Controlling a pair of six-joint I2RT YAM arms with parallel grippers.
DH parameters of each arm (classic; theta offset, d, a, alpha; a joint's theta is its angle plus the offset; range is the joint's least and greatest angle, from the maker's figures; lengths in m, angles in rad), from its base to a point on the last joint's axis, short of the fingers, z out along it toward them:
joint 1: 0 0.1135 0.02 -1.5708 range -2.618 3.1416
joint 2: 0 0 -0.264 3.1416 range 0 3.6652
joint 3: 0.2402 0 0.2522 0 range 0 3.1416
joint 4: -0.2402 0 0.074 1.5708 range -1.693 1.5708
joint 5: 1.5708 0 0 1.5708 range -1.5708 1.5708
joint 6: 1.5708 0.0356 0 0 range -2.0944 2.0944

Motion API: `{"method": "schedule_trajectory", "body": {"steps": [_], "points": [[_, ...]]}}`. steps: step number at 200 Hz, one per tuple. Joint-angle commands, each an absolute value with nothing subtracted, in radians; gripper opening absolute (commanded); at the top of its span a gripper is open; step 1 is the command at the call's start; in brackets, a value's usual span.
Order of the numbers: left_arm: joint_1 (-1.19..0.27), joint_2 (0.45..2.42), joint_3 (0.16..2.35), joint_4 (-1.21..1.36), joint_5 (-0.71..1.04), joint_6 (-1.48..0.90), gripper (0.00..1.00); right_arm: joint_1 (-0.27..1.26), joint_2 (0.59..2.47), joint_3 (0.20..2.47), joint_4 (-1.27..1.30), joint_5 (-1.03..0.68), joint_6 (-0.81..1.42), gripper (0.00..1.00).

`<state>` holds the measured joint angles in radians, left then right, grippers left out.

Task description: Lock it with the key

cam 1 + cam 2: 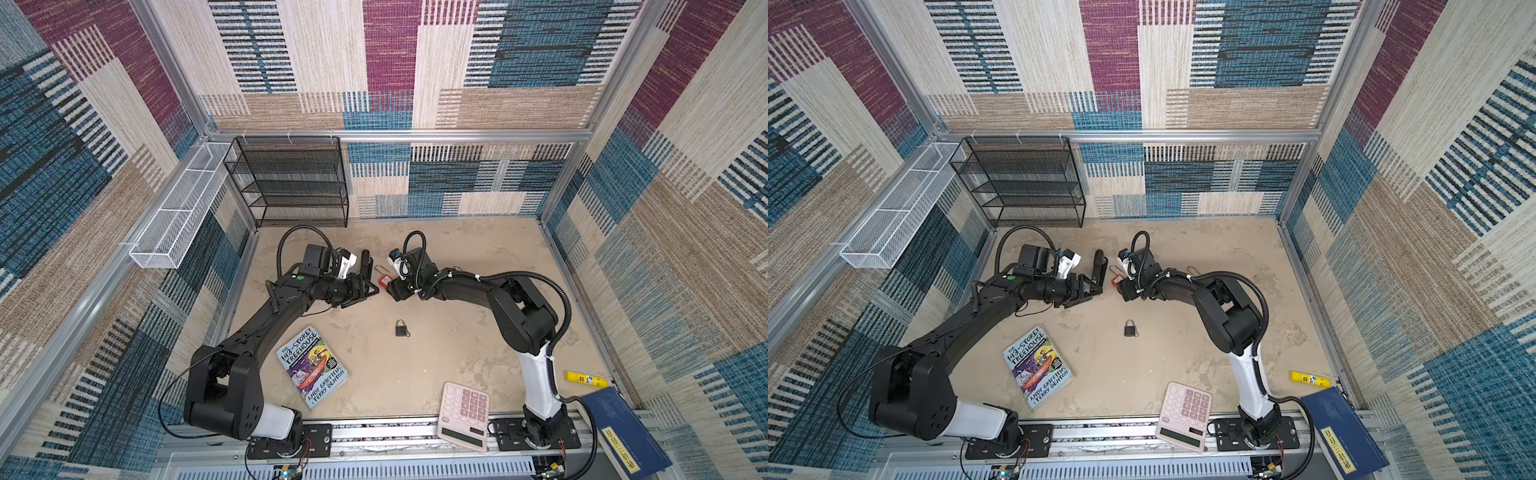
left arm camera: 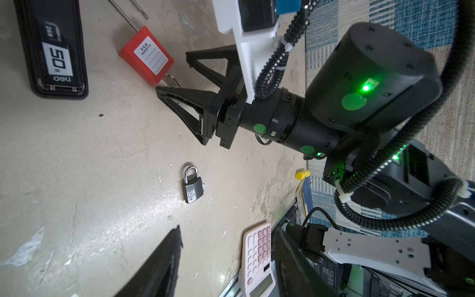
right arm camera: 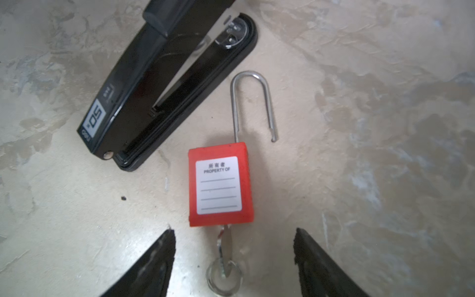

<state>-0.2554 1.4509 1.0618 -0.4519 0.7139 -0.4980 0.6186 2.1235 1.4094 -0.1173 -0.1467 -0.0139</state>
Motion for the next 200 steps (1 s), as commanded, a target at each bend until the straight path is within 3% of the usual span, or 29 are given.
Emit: {"method": "schedule_trajectory", "body": {"steps": [1,101,142,200], "points": [[-0.253,1.445,1.062,-0.427,0.728,-0.509,0.59,0.618,2.151,1.444,-0.131,-0.175,-0.045,0.72],[-0.252,1.461,1.065,-0.414,0.739,-0.53,0.59,0.617,2.243,1.568,-0.189,-0.173,-0.079,0.5],[-0.252,1.47,1.075,-0.428,0.735,-0.531,0.59,0.618,2.219,1.55,-0.175,-0.188,-0.071,0.33],[-0.259,1.475,1.074,-0.353,0.732,-0.607,0.57,0.609,2.051,1.442,-0.154,-0.176,-0.089,0.32]]}}
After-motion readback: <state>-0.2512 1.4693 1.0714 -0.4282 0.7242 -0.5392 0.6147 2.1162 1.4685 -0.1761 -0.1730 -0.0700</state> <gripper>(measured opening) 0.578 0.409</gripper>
